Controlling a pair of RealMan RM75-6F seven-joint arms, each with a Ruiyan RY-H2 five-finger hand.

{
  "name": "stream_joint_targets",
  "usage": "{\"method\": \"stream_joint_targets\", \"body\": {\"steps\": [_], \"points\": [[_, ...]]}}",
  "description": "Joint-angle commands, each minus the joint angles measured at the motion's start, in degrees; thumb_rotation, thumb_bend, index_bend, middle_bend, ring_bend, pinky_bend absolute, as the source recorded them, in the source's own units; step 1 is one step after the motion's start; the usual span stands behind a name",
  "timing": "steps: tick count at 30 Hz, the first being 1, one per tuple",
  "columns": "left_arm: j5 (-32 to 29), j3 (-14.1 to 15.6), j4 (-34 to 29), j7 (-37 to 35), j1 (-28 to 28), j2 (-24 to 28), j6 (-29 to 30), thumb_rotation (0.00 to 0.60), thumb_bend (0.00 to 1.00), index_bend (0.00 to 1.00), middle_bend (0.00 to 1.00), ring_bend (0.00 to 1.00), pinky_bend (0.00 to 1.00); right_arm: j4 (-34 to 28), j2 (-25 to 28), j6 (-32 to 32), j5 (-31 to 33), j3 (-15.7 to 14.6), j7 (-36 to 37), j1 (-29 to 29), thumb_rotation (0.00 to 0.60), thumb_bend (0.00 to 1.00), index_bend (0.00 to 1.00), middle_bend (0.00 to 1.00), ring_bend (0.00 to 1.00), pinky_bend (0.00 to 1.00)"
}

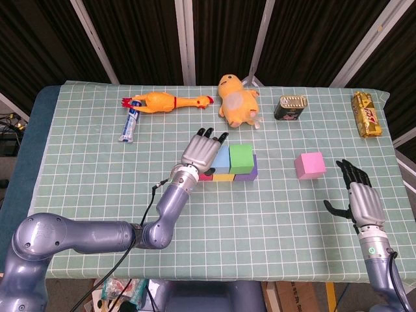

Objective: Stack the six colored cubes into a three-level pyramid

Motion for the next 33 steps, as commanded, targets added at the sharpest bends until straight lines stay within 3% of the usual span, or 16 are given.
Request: {"method": "stream_joint_targets", "body": {"steps": [1,17,33], "points": [[0.01,0.06,0.17,-0.04,-0.03,-0.19,-0.12,0.6,0.38,0.1,0.36,0.08,0.12,0.02,-0.03,-0.02,0.02,-0.03,-0.04,0.01,0.6,0.31,0.0,0.0,0.0,0.0],[0.18,0.1,0.9,-0.05,-0.28,-0.79,-0.47,0.6,0.38,0.1,0.35,0.08,0.11,0.14,-0.06,-0.13,0.09,0.01,0.07,0.05,0.6,0.31,0.0,0.0,0.0,0.0],[-0.42,0.21,0.28,0.25,-0.2,-0.39,-0.44,0.6,0.31,0.05,0.21,0.07,0.11,-0.05,-0.05,0.01,-0.09,-0.02,0.0,0.04,0.6,0.31,0.0,0.0,0.0,0.0]]}}
